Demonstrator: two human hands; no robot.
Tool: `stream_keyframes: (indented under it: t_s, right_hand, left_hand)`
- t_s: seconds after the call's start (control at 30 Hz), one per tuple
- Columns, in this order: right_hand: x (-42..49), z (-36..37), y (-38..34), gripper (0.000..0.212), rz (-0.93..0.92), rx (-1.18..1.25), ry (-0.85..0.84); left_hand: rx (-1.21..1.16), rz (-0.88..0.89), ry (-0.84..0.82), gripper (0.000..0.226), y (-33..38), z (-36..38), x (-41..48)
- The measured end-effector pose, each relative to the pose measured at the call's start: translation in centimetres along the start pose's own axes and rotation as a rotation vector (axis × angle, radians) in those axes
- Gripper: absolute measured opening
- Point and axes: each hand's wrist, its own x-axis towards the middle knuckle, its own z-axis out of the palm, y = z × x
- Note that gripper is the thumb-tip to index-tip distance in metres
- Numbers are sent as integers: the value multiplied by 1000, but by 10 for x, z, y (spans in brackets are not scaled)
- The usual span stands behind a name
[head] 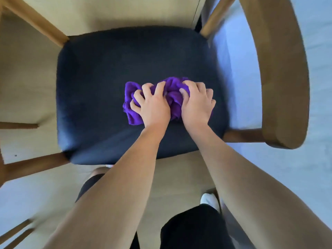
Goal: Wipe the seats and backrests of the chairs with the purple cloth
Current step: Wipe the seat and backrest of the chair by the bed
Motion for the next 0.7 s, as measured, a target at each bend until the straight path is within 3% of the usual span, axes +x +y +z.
stream_keyframes:
  t_s: [0.1, 0.2, 0.4, 0.7]
  right_hand:
    - [3, -23, 24, 31, 112, 52, 170]
    - [-1, -35, 34, 31, 143, 26, 324]
    - [3, -9, 46, 46, 96, -46, 43]
    - [54, 13, 35, 31, 82, 17, 241]
  left_hand:
    - [-48, 173, -21, 31, 36, 8, -1]
    - [-58, 282, 68, 31, 58, 11, -6]
    - [159, 322, 37, 39, 31, 32, -5]
    - [216, 369, 174, 37, 54, 48, 45]
